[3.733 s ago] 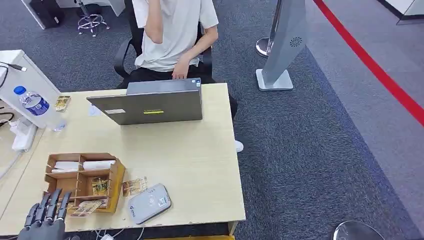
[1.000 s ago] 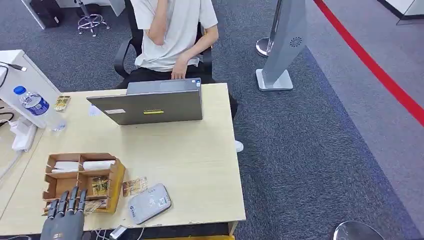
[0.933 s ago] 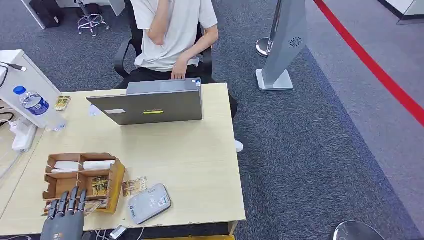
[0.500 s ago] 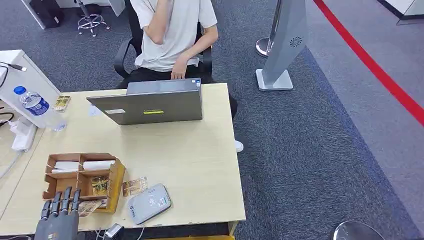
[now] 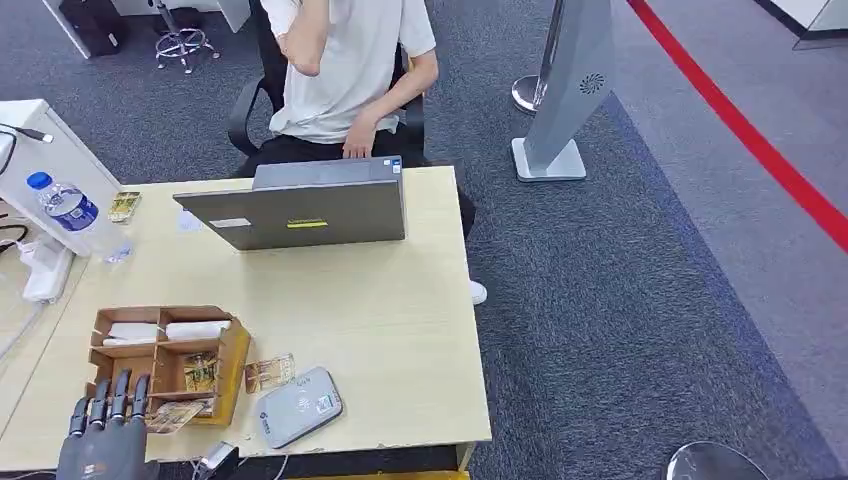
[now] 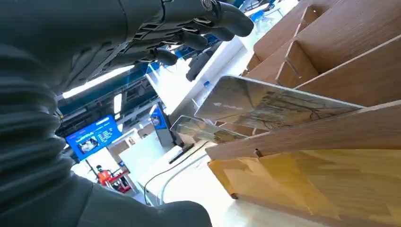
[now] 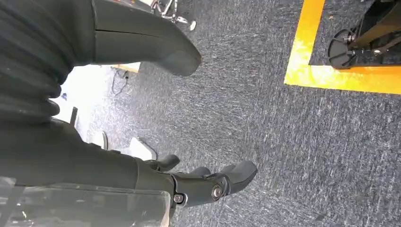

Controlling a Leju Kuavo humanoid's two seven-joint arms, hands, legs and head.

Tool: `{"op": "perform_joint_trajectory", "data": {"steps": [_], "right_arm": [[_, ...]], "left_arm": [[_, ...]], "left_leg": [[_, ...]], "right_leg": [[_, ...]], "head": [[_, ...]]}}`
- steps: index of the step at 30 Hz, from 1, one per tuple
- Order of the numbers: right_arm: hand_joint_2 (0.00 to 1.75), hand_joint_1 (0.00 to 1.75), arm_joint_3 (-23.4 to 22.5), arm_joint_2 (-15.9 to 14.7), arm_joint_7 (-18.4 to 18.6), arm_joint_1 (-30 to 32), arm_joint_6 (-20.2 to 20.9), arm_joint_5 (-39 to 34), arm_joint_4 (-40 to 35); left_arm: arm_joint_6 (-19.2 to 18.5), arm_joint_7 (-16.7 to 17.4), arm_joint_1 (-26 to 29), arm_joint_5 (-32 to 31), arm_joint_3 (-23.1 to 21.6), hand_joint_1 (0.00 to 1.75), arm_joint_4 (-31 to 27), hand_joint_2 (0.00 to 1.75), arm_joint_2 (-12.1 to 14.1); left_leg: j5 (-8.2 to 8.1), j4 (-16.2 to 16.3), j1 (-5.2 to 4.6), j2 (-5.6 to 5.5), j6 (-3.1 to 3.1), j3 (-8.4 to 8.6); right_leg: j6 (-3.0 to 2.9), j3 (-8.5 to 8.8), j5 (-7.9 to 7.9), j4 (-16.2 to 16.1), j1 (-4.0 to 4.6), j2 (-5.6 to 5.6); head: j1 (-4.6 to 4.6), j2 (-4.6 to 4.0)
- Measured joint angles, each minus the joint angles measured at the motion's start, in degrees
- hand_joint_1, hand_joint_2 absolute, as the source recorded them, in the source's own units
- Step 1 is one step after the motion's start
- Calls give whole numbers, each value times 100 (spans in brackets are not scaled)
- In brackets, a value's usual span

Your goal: Pass the card to the sensor for recognition and then transmit it.

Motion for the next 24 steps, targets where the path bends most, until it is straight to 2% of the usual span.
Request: {"op": "perform_joint_trajectory", "data": {"steps": [16, 24], "right_arm": [[175, 0, -33, 0, 0, 0, 20, 20, 0], [175, 0, -33, 0, -15, 0, 55, 98, 0]], "left_arm": [[66, -17, -16, -2, 79, 0, 0, 175, 11], [52, -17, -256, 0, 87, 0, 7, 175, 57]], "left_leg": [[0, 0, 0, 0, 0, 0], [0, 0, 0, 0, 0, 0]], "right_leg": [[0, 0, 0, 0, 0, 0], [0, 0, 0, 0, 0, 0]], "head": [[0, 0], [0, -2]]}}
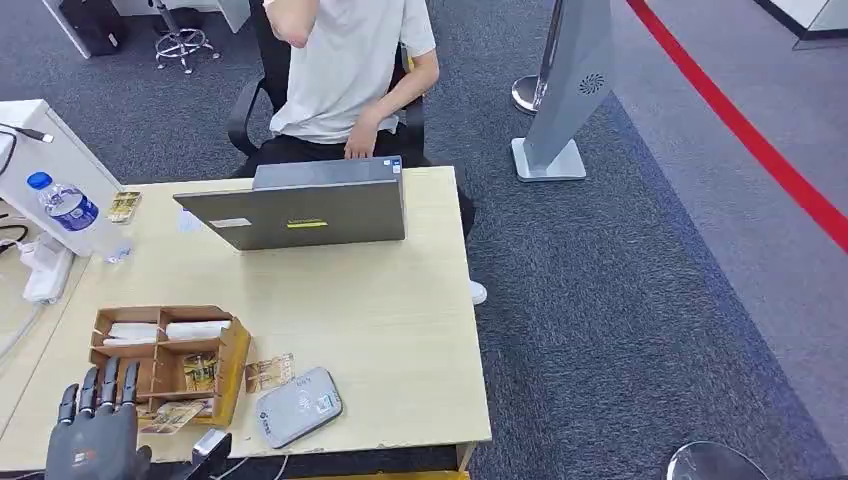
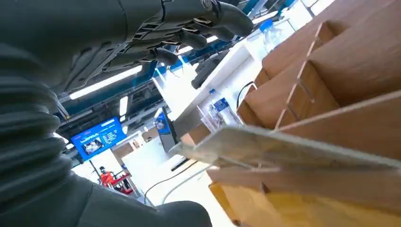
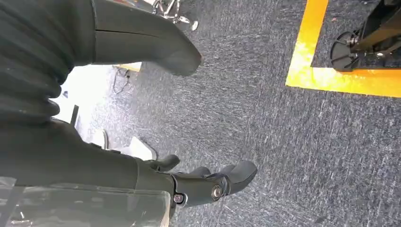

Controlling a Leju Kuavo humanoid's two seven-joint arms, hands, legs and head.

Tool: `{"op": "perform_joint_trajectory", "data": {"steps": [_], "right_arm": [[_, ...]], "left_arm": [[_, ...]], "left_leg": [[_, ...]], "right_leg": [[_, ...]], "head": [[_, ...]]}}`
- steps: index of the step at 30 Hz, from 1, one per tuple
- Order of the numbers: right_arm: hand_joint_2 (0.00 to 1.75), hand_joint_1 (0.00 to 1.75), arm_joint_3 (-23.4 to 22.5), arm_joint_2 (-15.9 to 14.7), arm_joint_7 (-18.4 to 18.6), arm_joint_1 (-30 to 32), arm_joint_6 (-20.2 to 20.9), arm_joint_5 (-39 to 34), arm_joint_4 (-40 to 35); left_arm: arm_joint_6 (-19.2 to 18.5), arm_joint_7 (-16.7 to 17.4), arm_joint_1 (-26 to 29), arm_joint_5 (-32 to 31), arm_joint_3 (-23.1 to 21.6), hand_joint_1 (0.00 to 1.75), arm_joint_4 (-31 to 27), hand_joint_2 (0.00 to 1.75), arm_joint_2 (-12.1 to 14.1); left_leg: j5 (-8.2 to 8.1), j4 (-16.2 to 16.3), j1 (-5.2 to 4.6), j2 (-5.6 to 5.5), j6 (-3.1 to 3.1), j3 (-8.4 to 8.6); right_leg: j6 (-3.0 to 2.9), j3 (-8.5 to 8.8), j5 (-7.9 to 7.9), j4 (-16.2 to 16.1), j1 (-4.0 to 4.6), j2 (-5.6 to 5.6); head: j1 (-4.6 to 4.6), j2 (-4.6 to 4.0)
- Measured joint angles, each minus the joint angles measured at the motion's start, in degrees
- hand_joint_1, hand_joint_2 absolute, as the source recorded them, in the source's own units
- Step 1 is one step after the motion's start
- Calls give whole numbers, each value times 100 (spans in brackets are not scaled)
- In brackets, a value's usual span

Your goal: Pass the card to the sensor for recognition and then transmit it.

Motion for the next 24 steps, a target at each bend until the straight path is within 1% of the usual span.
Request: {"op": "perform_joint_trajectory", "data": {"steps": [9, 24], "right_arm": [[175, 0, 0, 0, -2, -2, 7, 4, 0], [175, 0, -4, 0, -7, -4, 15, 17, 0]], "left_arm": [[-15, -59, -184, 0, 0, 0, 55, 175, -7], [-28, -129, -214, 0, -2, 0, 120, 175, -7]], "left_leg": [[0, 0, 0, 0, 0, 0], [0, 0, 0, 1, 0, 0]], "right_leg": [[0, -1, 0, 0, 0, 0], [0, -1, 0, 0, 0, 1]], "head": [[0, 0], [0, 0]]}}
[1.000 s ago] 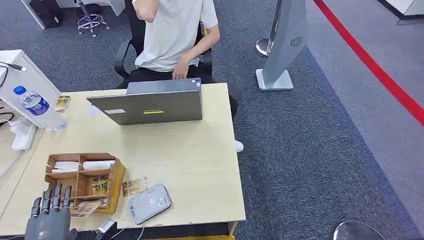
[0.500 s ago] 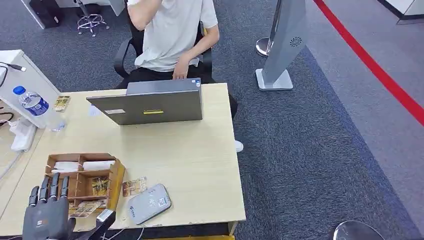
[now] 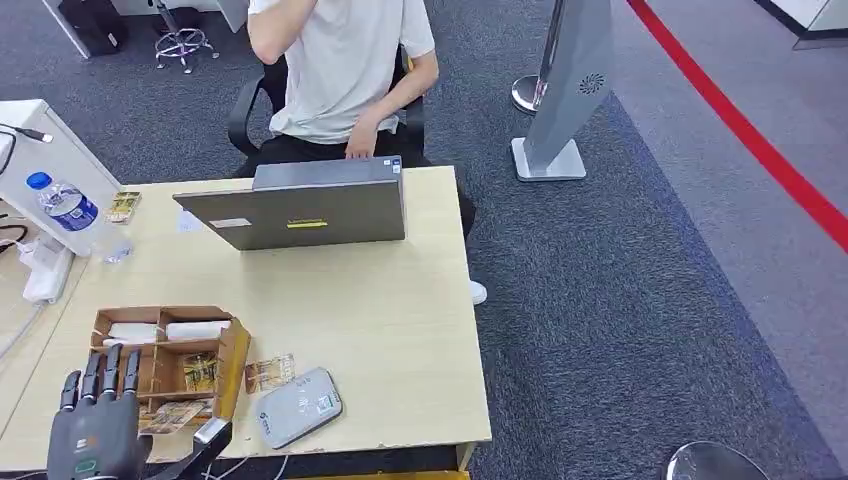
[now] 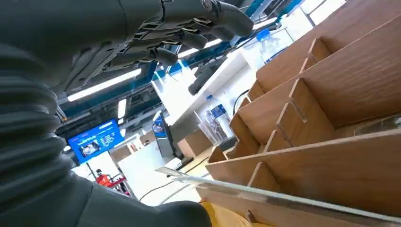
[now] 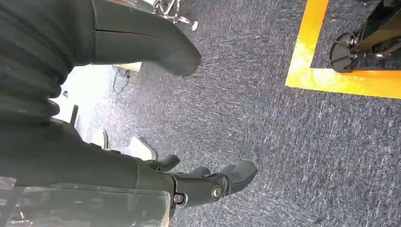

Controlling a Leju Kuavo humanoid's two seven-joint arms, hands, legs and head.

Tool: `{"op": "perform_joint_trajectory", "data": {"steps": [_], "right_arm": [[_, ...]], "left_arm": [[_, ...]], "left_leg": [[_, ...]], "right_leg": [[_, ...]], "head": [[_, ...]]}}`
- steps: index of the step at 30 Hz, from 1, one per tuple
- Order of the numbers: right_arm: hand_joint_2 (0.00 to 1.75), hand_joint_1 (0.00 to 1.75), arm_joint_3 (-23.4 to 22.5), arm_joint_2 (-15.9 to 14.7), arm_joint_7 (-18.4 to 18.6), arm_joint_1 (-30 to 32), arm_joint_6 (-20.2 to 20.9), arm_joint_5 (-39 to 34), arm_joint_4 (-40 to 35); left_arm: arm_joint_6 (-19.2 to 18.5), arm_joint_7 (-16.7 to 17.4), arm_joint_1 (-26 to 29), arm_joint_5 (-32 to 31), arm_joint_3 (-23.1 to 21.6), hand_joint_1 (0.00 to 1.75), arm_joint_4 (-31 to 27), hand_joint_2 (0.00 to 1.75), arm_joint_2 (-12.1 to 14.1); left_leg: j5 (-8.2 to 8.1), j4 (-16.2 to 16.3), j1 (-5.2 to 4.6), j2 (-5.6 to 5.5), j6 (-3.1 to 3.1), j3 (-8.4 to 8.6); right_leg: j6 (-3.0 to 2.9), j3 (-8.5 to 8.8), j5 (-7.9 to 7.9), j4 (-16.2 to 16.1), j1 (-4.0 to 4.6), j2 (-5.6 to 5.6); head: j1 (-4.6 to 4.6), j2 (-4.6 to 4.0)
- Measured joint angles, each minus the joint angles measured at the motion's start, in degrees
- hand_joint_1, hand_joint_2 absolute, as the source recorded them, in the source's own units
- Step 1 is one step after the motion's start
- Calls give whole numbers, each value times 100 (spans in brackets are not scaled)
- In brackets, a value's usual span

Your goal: Pass the card to the sensor for recognition and then transmit it.

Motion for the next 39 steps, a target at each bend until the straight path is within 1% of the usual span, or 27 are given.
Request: {"op": "perform_joint_trajectory", "data": {"steps": [12, 39], "right_arm": [[175, 0, -18, 0, -7, -3, 2, 63, 0], [175, 0, -39, 0, -28, -4, 9, 77, 0]], "left_arm": [[-28, 11, -69, 0, -103, 0, 116, 175, -35], [2, -83, -98, 0, -105, 0, 229, 175, -111]], "left_leg": [[0, 0, 0, 0, 0, 0], [0, 0, 0, 0, 0, 0]], "right_leg": [[0, 0, 0, 0, 0, 0], [0, 0, 0, 0, 0, 0]], "head": [[0, 0], [0, 0]]}}
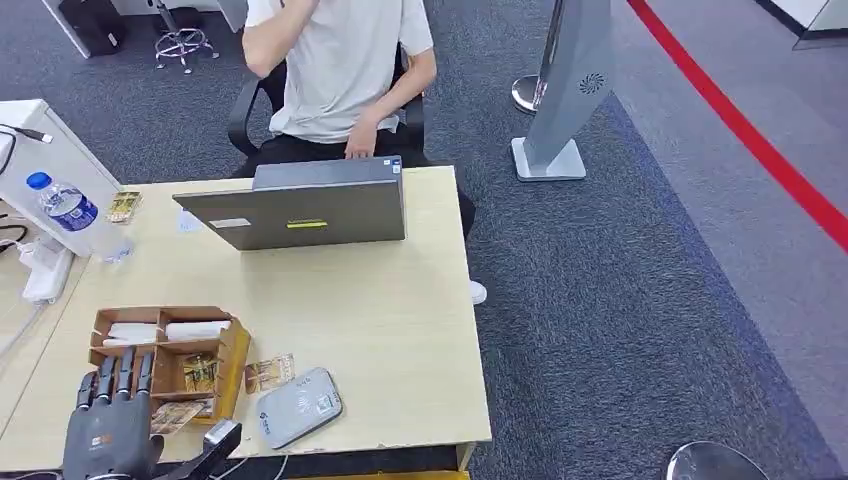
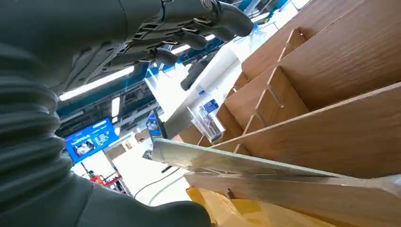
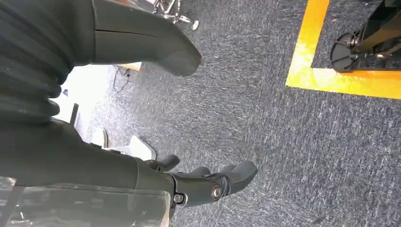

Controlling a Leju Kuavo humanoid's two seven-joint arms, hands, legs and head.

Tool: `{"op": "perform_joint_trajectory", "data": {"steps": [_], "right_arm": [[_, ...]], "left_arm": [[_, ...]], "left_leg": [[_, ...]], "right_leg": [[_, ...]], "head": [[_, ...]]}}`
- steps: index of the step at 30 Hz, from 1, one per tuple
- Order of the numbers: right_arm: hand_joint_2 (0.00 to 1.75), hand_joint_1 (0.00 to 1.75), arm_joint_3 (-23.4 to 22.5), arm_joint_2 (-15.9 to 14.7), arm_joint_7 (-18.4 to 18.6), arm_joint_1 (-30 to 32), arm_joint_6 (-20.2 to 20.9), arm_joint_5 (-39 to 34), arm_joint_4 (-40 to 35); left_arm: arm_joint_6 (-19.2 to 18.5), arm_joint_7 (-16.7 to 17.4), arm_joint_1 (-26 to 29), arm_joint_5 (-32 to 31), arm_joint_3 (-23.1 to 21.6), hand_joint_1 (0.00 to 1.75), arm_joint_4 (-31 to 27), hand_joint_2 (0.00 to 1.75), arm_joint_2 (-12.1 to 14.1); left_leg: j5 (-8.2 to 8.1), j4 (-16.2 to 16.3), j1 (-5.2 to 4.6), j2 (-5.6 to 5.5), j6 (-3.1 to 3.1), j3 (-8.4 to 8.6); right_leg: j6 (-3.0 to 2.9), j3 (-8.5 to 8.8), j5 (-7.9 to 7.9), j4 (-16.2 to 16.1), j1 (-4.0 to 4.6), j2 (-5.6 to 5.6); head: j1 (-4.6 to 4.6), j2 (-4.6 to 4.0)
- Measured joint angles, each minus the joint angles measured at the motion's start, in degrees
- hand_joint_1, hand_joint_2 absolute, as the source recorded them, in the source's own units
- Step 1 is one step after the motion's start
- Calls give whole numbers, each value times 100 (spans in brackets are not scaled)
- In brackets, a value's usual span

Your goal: Pass the card to the sensor for recognition and then transmit it.

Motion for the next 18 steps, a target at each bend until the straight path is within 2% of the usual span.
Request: {"op": "perform_joint_trajectory", "data": {"steps": [18], "right_arm": [[175, 0, -4, 0, -15, -2, 15, 13, 0]], "left_arm": [[46, -144, -58, 0, 0, 0, 83, 175, -48]], "left_leg": [[0, 0, 0, 0, 0, 0]], "right_leg": [[0, -1, 0, 0, 0, 0]], "head": [[0, 0]]}}
